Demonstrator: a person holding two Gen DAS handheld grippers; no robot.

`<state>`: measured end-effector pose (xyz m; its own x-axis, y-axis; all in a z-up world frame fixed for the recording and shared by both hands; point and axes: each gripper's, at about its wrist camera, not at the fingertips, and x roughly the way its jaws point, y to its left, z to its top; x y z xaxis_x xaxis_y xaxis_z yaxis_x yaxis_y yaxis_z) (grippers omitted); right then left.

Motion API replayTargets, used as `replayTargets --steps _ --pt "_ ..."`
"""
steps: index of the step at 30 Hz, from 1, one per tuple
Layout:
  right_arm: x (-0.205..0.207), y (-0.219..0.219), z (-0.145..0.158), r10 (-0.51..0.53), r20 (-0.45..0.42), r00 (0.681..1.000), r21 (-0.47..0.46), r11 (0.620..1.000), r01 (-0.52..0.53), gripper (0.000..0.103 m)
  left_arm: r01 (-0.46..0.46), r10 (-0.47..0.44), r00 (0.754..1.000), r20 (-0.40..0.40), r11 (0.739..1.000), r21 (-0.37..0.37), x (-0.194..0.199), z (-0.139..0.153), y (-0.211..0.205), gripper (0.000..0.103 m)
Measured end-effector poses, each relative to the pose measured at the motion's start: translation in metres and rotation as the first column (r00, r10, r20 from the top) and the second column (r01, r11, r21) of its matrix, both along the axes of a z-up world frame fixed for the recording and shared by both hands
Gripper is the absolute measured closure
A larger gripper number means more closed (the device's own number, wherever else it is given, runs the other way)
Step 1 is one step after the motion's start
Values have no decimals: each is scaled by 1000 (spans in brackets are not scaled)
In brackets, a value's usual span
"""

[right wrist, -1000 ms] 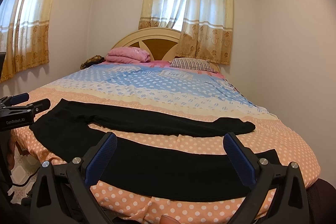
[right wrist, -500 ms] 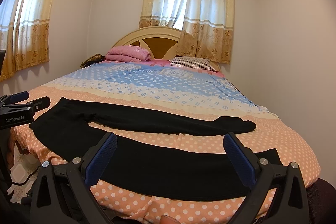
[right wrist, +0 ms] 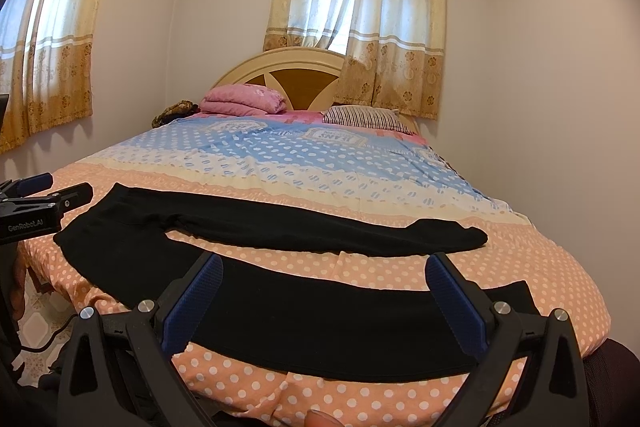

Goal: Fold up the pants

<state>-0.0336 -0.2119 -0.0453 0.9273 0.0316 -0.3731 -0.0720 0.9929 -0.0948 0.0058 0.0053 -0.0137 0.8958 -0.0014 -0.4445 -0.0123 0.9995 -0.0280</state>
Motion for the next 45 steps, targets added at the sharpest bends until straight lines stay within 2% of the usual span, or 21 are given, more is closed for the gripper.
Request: replayTargets --steps 17,22,26,30,34,38,40,43,45 --pt "5 3 -6 -1 -21 1000 -11 1000 1 1 7 -6 1000 -20 1000 4 5 -6 0 0" --pt "15 0 -14 -9 -34 999 -30 1000 8 1 9 -8 1000 -25 999 53 23 -11 8 0" --pt "26 -6 -25 -27 -68 997 -34 999 25 1 -59 67 995 -73 992 109 63 -20 45 0" --pt "40 -15 -39 -28 -121 992 -33 999 24 1 -114 139 985 -98 968 226 104 -29 92 0" --pt "56 -25 -52 -46 -153 987 -32 999 41 1 -160 207 964 -170 955 251 149 -41 151 0" --pt "77 -40 -63 -52 -209 977 -6 999 52 1 -163 214 936 -280 967 196 193 -63 195 0" --pt "89 -50 -64 -60 -230 971 7 998 63 1 -160 206 925 -321 973 163 211 -75 208 1" --pt "106 -69 -61 -62 -255 965 53 996 78 1 -156 185 910 -371 982 106 233 -88 219 8" --pt "118 -84 -57 -77 -270 960 87 991 104 1 -145 165 901 -401 986 81 250 -96 224 9"
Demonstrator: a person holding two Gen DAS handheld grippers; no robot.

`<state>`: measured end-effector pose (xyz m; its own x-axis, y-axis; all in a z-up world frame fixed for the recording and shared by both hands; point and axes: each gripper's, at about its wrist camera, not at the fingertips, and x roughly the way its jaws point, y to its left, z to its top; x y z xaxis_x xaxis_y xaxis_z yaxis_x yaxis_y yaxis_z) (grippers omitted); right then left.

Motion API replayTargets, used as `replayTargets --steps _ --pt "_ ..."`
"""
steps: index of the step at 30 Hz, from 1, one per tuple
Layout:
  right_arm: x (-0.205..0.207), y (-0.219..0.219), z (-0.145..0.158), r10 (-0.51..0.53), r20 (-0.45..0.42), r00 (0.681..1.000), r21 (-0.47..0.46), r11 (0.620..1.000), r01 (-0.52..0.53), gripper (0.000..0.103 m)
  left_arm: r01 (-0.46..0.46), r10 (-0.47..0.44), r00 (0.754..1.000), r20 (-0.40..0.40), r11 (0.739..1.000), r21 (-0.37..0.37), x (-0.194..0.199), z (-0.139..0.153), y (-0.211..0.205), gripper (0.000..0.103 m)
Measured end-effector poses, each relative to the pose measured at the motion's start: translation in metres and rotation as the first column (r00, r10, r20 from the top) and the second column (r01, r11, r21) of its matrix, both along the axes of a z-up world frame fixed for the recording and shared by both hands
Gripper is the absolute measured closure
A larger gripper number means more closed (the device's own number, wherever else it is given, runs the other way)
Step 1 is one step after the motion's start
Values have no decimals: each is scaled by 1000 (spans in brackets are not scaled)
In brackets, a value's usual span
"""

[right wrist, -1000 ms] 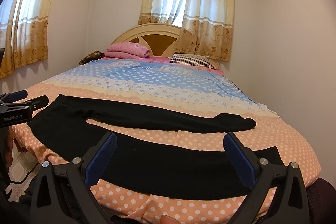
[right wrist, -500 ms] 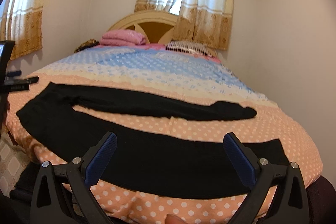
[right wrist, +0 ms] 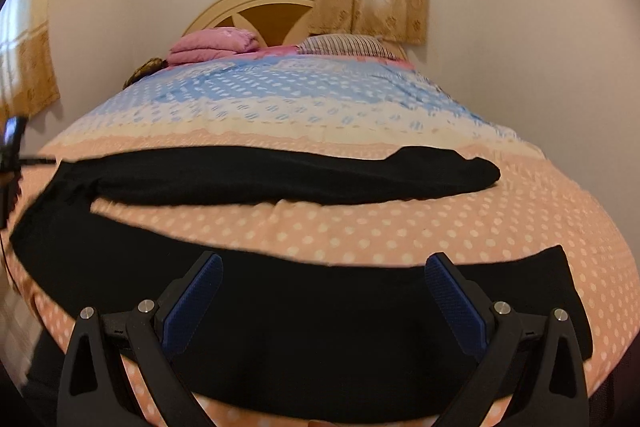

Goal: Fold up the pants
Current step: 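Lower both grippers onto the black pants and close them on the fabric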

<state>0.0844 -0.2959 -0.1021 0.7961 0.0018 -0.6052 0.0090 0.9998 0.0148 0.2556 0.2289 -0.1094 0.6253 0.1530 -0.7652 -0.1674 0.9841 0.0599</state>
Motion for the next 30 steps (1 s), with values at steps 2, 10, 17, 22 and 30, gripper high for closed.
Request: replayTargets --steps 2,10,17,22,30 --pt "10 -12 2 -25 -9 1000 10 1000 25 2 -9 9 1000 -12 1000 -16 11 -7 4 17" --pt "49 -61 3 -102 -71 992 20 994 103 23 28 -34 997 -66 995 -97 45 -31 17 36" --pt "80 -110 2 -194 -112 975 42 979 200 33 50 -61 996 -69 988 -145 49 -35 21 41" --pt "106 -152 10 -271 -127 954 88 955 283 36 32 -44 994 -100 992 -123 52 -39 17 31" --pt "172 -195 -2 -291 -216 932 111 941 319 36 10 -22 993 -120 994 -105 57 -42 15 24"
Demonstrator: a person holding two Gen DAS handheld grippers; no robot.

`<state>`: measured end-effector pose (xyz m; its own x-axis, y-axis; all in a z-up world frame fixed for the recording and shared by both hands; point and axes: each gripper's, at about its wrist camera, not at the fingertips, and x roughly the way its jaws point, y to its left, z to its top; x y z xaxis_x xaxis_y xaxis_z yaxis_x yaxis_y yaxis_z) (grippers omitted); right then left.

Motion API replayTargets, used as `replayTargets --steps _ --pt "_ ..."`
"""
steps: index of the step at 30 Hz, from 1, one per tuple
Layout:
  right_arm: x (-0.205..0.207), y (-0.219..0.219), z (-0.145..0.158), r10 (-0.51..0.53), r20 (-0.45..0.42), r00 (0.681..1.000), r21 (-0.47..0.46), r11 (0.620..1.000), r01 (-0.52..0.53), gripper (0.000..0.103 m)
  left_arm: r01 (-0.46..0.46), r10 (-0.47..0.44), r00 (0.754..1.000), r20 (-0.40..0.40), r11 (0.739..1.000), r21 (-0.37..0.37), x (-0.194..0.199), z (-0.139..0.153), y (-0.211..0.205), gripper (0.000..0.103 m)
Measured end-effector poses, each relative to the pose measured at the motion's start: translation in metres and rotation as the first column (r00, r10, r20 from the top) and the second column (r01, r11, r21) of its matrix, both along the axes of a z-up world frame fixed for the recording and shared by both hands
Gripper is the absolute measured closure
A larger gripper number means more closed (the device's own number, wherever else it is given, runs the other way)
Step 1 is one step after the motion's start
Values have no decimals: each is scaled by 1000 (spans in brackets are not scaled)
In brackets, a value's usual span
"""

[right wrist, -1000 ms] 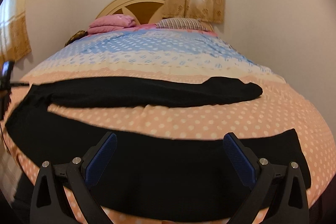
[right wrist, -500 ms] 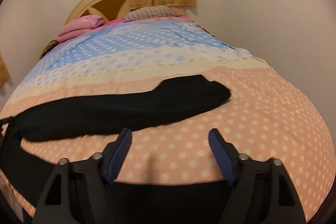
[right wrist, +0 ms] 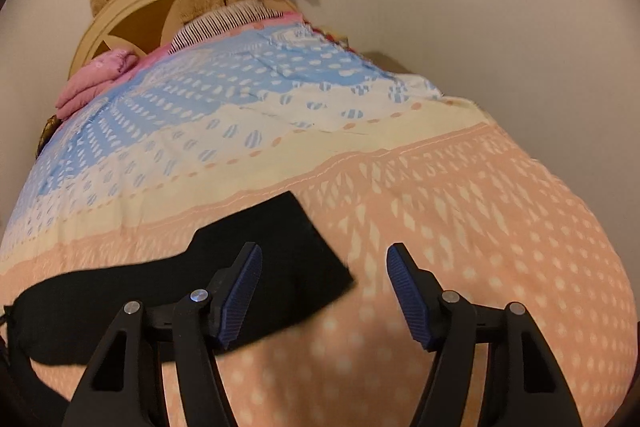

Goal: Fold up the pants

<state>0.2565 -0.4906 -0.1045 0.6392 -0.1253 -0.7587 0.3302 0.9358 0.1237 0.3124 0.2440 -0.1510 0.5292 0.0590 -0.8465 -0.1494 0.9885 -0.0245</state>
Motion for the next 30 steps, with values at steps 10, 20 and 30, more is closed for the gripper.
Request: replayTargets --steps 10,20,30 --pt "82 5 -36 124 -135 983 -2 992 -125 36 79 -79 995 56 997 2 -2 6 -7 53" --pt "91 9 -49 188 -150 971 38 982 -184 87 163 -164 985 58 987 9 11 7 -20 78" --pt "56 21 -7 216 -27 976 -22 976 -216 96 180 -174 972 160 983 -25 2 25 -15 88"
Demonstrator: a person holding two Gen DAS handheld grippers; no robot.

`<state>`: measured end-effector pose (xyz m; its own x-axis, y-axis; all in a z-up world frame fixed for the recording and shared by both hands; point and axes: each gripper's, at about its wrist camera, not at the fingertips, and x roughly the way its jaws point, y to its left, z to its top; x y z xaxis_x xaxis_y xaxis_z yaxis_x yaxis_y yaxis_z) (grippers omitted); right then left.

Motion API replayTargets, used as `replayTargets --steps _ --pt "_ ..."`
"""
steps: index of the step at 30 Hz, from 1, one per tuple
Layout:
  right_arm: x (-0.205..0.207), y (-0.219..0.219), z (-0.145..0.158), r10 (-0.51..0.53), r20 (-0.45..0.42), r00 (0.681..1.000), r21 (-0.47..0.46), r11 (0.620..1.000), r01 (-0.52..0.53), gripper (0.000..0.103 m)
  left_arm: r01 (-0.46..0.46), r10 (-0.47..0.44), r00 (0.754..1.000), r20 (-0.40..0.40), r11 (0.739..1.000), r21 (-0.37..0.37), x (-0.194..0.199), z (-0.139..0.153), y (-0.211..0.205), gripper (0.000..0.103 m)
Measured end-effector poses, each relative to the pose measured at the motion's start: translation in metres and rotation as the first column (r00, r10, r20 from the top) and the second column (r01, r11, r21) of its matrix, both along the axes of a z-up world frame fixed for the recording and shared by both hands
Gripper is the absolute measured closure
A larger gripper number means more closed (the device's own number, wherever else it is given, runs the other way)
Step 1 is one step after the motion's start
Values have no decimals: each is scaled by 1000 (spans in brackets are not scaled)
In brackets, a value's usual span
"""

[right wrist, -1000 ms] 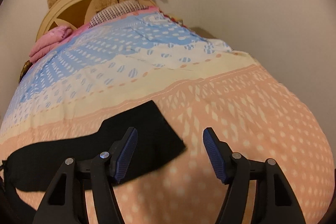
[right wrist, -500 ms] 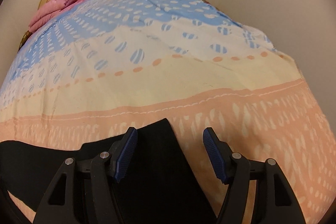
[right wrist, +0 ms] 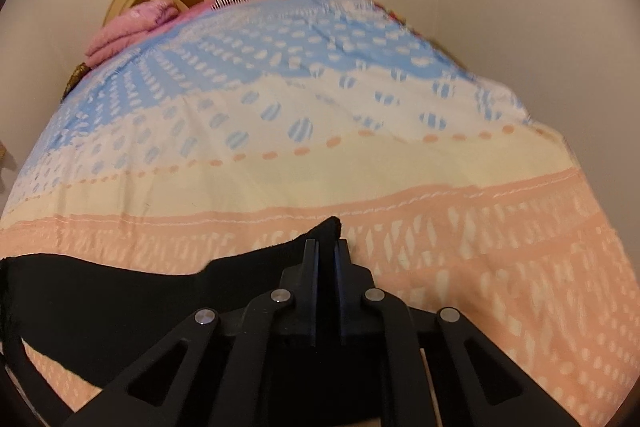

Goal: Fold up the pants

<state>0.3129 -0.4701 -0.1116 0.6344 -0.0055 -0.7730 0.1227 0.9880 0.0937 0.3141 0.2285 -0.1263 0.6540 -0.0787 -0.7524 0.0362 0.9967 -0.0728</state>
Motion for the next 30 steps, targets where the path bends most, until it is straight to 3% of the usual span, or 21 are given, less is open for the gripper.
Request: replayTargets --steps 13,21,30 --pt "-67 3 50 2 182 983 -32 999 3 97 18 -11 993 122 998 -57 -24 29 6 88" --pt "-117 -6 60 -26 253 967 0 1000 27 97 32 -16 981 193 996 -81 -46 46 10 88" --pt "-172 -10 61 -41 307 951 38 999 31 97 66 -48 962 268 996 -58 -82 63 6 88"
